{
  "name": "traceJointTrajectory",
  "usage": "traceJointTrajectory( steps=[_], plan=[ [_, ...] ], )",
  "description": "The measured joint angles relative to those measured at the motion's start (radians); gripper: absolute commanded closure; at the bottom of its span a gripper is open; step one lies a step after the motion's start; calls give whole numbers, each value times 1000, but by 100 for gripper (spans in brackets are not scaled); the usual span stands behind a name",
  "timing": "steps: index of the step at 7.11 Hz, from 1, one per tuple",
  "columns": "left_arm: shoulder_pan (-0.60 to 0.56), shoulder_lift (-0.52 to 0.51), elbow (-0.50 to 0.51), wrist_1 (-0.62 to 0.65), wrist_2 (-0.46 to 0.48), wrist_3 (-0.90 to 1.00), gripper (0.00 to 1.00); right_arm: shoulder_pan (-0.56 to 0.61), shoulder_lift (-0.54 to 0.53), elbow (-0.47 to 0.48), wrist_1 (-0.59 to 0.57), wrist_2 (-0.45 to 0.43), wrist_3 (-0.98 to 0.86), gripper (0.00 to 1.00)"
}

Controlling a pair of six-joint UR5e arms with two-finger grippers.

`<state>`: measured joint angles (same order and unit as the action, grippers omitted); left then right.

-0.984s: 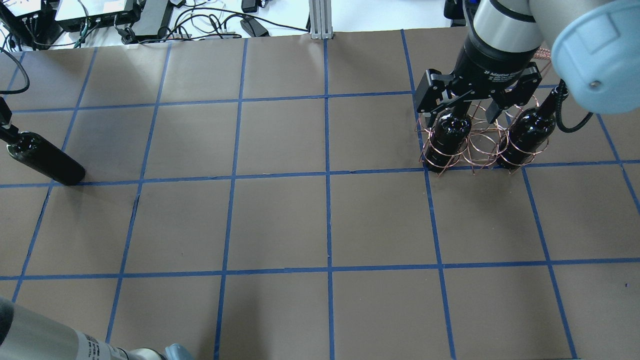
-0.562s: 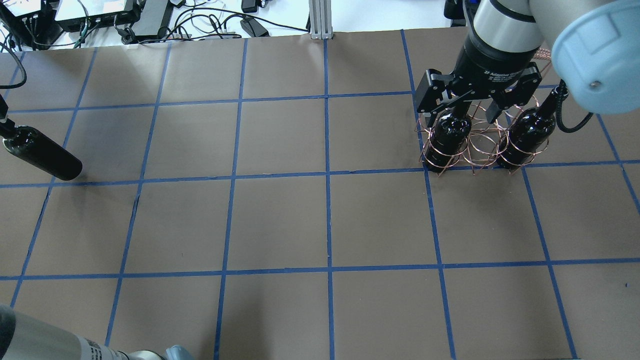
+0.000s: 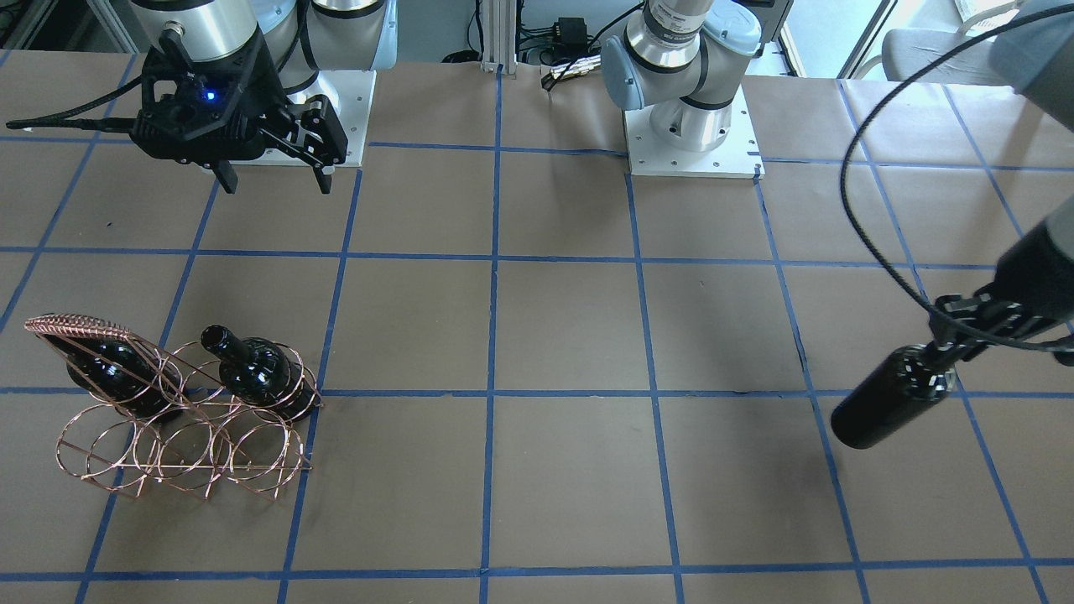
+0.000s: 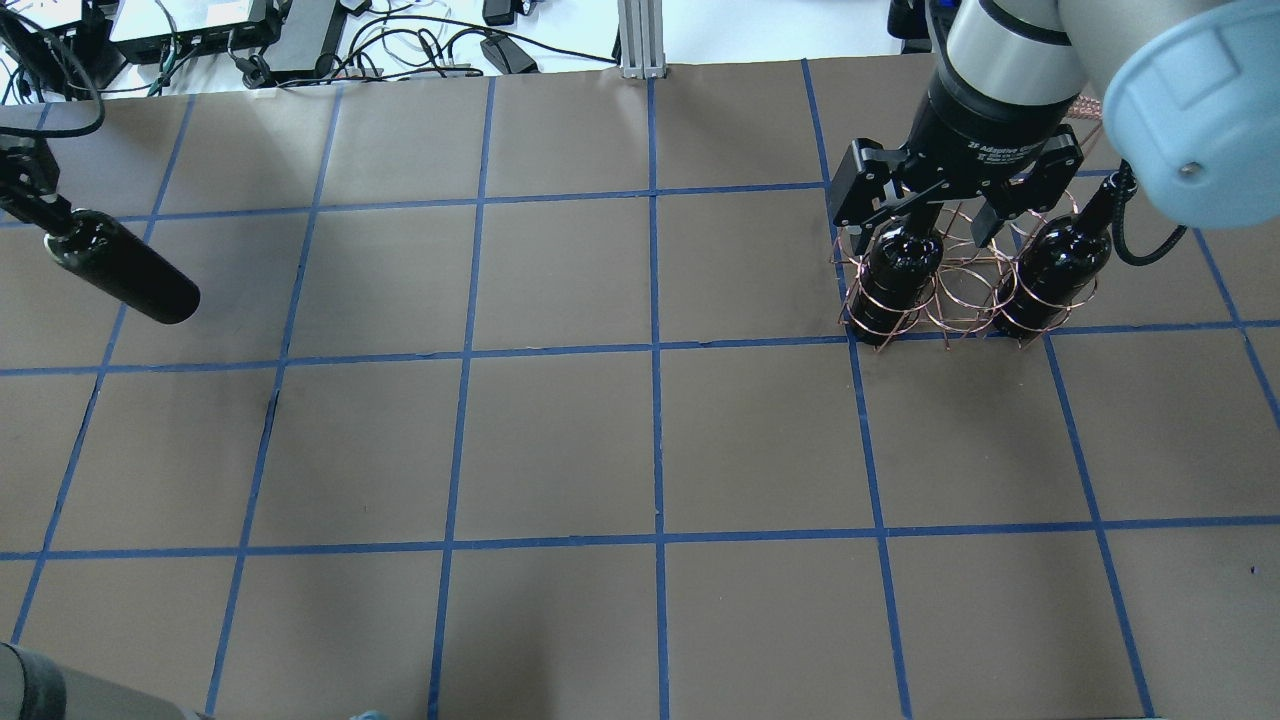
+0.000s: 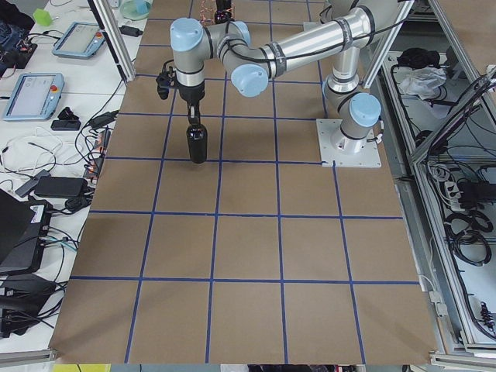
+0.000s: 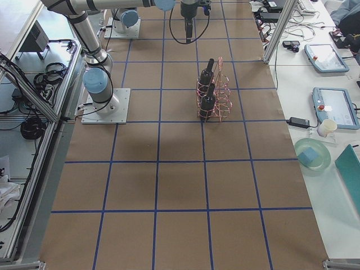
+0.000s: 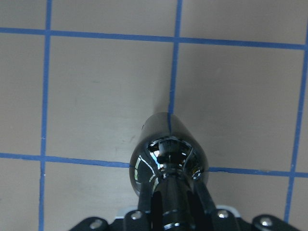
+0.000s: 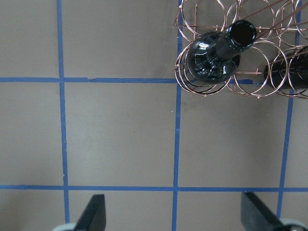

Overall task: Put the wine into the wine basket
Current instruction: 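Lift the bottle with the left gripper and carry it toward the table center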

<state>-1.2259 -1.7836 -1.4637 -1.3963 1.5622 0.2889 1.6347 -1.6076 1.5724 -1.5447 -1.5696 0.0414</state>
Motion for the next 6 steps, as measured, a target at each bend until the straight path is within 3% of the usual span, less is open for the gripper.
traceJointTrajectory(
  steps=[4, 6],
  plan=[
    [-300, 117, -188, 6, -44, -188, 100, 0, 0, 0, 0, 0, 0, 0],
    [-387, 167, -277, 1, -38, -230, 100, -1, 0, 0, 0, -1, 0, 0]
  ],
)
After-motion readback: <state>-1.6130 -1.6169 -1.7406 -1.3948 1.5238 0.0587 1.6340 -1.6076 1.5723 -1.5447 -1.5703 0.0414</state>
